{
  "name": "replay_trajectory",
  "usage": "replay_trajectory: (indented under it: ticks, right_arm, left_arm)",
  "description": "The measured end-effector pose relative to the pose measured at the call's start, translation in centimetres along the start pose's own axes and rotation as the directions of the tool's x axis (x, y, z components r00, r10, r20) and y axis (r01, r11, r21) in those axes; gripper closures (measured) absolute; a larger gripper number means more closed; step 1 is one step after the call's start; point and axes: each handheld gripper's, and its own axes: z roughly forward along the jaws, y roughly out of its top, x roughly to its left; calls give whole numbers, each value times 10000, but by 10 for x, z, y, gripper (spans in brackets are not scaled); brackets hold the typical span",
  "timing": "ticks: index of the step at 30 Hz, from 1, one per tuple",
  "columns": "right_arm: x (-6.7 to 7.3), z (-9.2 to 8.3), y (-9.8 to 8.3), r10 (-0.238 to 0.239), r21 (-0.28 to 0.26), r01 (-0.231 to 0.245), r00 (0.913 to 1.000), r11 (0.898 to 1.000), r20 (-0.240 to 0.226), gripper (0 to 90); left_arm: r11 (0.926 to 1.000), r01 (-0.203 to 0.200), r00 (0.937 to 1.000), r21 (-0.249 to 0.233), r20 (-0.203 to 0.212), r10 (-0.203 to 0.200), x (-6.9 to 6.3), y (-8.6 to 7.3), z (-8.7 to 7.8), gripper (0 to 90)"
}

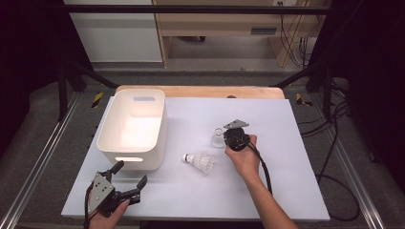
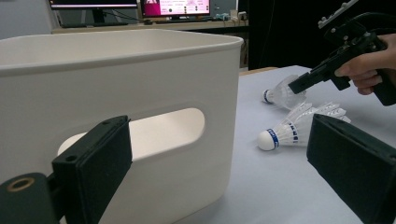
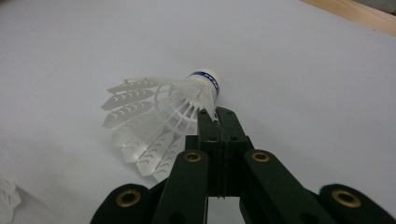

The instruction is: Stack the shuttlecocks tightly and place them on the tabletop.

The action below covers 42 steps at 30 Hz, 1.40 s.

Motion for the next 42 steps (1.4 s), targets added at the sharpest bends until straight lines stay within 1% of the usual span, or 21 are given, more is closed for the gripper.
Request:
replay_trajectory:
  ticks: [1,3,4,5,6,7,9,11,12,13,14,16,19,26,27,29,31,32,34,39,42]
  right_arm:
    - [-4,-3,-3,-77,-31,77,9999,10000,-79,900]
    - [-6,-5,-4,-98,-71,98,9999,9999,-118,900]
    - [-10,-10,-7,-67,-230,60,9996,9997,-271,900]
    - [-12,-12,-8,-73,-264,65,9994,9996,-325,900]
    - [-15,-16,-11,-163,-340,147,9988,9993,-463,900]
    - [-19,-23,-16,-229,-478,193,9969,9987,-751,900]
    - [-20,-24,-17,-261,-487,222,9965,9986,-800,900]
    - [-23,-32,-23,-452,-678,373,9919,9970,-1189,900]
    - [-25,-35,-26,-511,-715,423,9907,9965,-1260,900]
    - [-28,-41,-32,-645,-777,537,9875,9955,-1439,900]
    - [-28,-41,-32,-645,-777,537,9875,9955,-1439,900]
    - [-30,-46,-37,-822,-871,692,9843,9938,-1561,900]
    - [-34,-54,-43,-748,-1079,555,9801,9926,-1838,900]
    - [-39,-69,-48,-937,-1408,636,9713,9880,-2186,900]
    - [-40,-72,-49,-1031,-1462,713,9694,9867,-2229,900]
    - [-40,-74,-50,-1038,-1467,716,9689,9866,-2248,900]
    - [-41,-76,-51,-1074,-1509,731,9664,9858,-2336,900]
    - [-42,-78,-53,-1177,-1571,808,9631,9843,-2420,900]
    - [-43,-81,-54,-1238,-1617,852,9614,9832,-2458,900]
    - [-44,-85,-61,-1305,-1594,916,9584,9830,-2539,900]
    - [-46,-87,-65,-1350,-1632,947,9568,9820,-2577,900]
  left_arm:
    - [10000,14,10000,-8,-13,-14,0,0,0,68]
    - [10000,63,10000,-18,-45,-63,1,0,-1,67]
    - [10000,75,10000,-21,-53,-76,1,-1,-1,67]
    - [10000,84,9999,-25,-61,-84,2,-1,-1,67]
    - [10000,89,9999,-24,-62,-89,2,-1,-1,67]
    - [10000,95,9999,-17,-65,-95,2,-1,-1,68]
    - [9999,103,9999,-11,-62,-103,2,-1,-1,67]
    - [10000,85,10000,-4,-50,-85,1,-1,-1,67]
    - [10000,71,10000,11,-43,-71,1,-1,-1,67]
    - [10000,49,10000,28,-26,-49,1,-1,-1,67]
    - [10000,37,10000,35,-19,-37,0,-1,-1,67]
    - [10000,55,10000,28,-30,-55,1,-1,0,67]
    - [9999,135,9999,12,-43,-135,1,0,2,67]
    - [9999,127,9999,-71,-88,-128,0,-1,1,65]
    - [9999,132,9999,-77,-102,-132,0,-1,1,65]
    - [9998,171,9997,-117,-149,-173,2,-1,0,65]
    - [9996,246,9994,-123,-240,-249,4,-2,-2,65]
    - [9996,246,9994,-124,-259,-249,5,-2,-3,65]
    - [9994,314,9990,-158,-305,-319,6,-2,-4,65]
    - [9997,218,9994,-143,-282,-222,6,-1,-5,65]
    - [9996,238,9992,-147,-313,-243,7,-1,-5,65]
